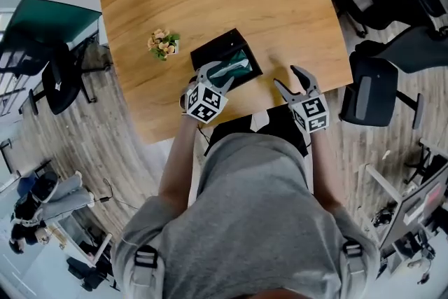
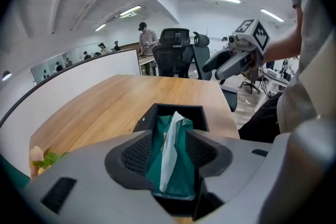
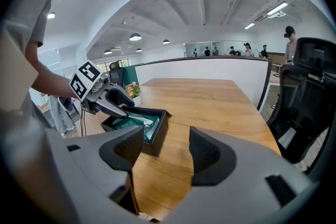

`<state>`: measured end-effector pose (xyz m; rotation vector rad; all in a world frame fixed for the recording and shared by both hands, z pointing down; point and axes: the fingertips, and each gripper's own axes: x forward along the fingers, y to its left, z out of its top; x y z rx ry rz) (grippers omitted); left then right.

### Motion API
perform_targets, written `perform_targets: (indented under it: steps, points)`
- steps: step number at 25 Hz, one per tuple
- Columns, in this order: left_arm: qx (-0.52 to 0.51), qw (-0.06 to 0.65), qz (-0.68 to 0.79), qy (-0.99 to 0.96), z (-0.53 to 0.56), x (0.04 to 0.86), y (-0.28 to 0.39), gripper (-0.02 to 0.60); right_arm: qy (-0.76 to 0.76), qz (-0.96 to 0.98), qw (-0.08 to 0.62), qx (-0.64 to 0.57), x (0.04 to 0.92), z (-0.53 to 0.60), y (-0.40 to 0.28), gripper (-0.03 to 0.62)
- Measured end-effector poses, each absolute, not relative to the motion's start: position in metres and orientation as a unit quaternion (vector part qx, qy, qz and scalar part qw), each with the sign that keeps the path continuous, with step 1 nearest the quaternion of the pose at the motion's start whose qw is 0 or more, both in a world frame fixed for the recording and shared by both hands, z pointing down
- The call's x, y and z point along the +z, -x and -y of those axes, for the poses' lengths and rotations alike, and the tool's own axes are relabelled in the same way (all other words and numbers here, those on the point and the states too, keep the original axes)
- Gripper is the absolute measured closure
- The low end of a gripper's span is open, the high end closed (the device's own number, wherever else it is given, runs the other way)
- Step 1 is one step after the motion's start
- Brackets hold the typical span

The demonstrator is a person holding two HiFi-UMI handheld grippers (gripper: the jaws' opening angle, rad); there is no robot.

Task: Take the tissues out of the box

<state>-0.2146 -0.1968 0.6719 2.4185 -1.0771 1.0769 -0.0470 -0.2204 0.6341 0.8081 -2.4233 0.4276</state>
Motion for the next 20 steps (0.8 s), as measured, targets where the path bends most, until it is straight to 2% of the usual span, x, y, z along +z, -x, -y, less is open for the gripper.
perform_targets:
  steps: [4, 8, 15, 20]
  points:
    - [0.409, 0.123, 0.340, -0.838, 0.196, 0.690, 0.212, 0.374, -0.325, 0.889, 0.273, 0.169, 0.639, 0.210, 0.041, 0.316]
    - [0.440, 0.098, 0.309, -0.838, 0.192, 0.701, 0.204, 0.436, -0.345, 0.880, 0.275, 0.177, 0.638, 0.203, 0.033, 0.316]
    - [0.457, 0.095, 0.305, -0.830, 0.192, 0.709, 0.207, 0.534, -0.350, 0.875, 0.284, 0.176, 0.636, 0.199, 0.038, 0.316]
    - [0.463, 0.105, 0.313, -0.823, 0.196, 0.710, 0.209, 0.560, -0.347, 0.877, 0.286, 0.168, 0.632, 0.204, 0.037, 0.318]
